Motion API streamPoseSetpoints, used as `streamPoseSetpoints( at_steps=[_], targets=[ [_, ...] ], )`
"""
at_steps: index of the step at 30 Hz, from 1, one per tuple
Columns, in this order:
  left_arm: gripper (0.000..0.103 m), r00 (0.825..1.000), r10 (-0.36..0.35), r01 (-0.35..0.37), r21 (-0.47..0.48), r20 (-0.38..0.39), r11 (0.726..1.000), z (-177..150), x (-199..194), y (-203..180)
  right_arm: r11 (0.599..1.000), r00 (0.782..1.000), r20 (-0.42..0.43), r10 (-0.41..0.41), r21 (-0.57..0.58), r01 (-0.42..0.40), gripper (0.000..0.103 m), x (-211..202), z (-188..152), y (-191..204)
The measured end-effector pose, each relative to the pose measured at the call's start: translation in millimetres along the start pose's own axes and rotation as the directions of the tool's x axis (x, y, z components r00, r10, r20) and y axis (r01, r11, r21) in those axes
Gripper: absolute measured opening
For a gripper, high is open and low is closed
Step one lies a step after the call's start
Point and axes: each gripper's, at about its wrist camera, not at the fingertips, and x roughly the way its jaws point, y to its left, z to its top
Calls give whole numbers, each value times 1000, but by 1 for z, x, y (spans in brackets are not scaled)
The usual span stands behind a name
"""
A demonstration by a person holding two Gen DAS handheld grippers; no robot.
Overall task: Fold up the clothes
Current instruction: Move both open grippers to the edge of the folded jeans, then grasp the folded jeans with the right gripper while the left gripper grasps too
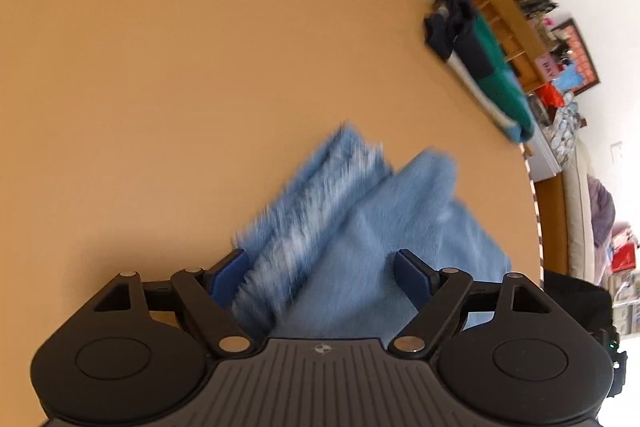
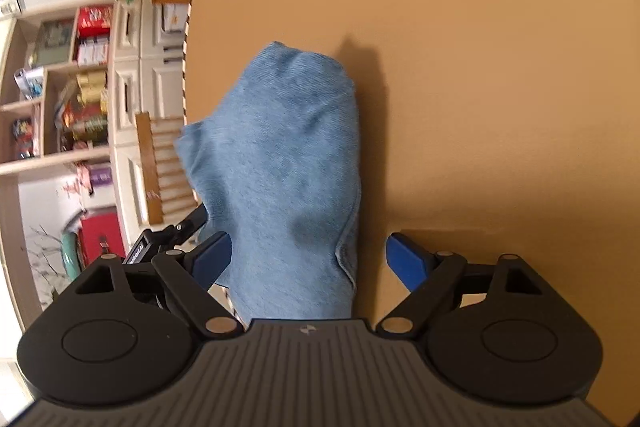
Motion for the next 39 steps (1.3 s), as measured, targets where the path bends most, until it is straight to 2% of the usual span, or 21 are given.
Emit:
streamPoseSetpoints(
  at_steps=[4,8,9,11,14,17,19,20,21,22,23,25,28,31,33,35,39],
  targets=[
    [84,999,-4,3,-31,-33,1000,-43,-1,-9,996,998,-67,-18,-85,12,86,-11,10,1],
    [83,999,31,-32,34,22,999,-55,-12,-26,986,993,-115,-38,-166,18,86,-19,27,8],
    [79,998,40,-42,52,38,998,-56,-16,-31,980,992,-115,-58,-196,35,86,-21,31,13],
    [78,996,57,-63,87,71,994,-60,-22,-40,956,987,-95,-131,-277,100,86,-26,36,27],
    [76,989,81,-97,138,121,986,-65,-32,-53,894,967,-38,-252,-392,218,86,-27,36,51],
    [68,980,101,-133,186,172,974,-71,-41,-67,829,938,26,-344,-460,317,86,-20,23,70],
    [58,972,113,-158,217,207,963,-75,-48,-76,788,922,68,-381,-498,362,89,-14,13,78],
    [50,967,118,-171,232,224,958,-76,-51,-80,766,916,81,-393,-522,375,88,-10,8,82],
    [38,968,127,-179,246,215,953,-78,-47,-84,752,913,92,-398,-538,382,89,-8,4,83],
    [35,974,139,-183,260,180,948,-79,-36,-86,746,910,96,-403,-541,388,90,-8,2,84],
    [35,975,153,-194,277,160,941,-80,-26,-88,742,907,100,-409,-543,394,90,-8,0,85],
    [34,968,193,-233,305,158,923,-79,-14,-89,742,905,103,-413,-539,400,90,-9,-1,85],
    [34,967,216,-247,284,136,926,-73,-5,-83,745,903,101,-417,-531,403,90,-11,0,82],
    [40,964,234,-261,281,126,924,-70,0,-79,741,900,103,-424,-532,410,91,-11,-2,81],
    [45,964,239,-262,269,118,927,-69,1,-76,765,912,73,-404,-519,381,91,-11,-2,77],
    [47,969,224,-243,229,106,943,-71,-3,-67,790,924,41,-379,-506,346,90,-10,-3,74],
    [56,971,219,-234,197,94,952,-71,-3,-59,792,934,40,-354,-519,322,91,-7,-3,77]
  ],
)
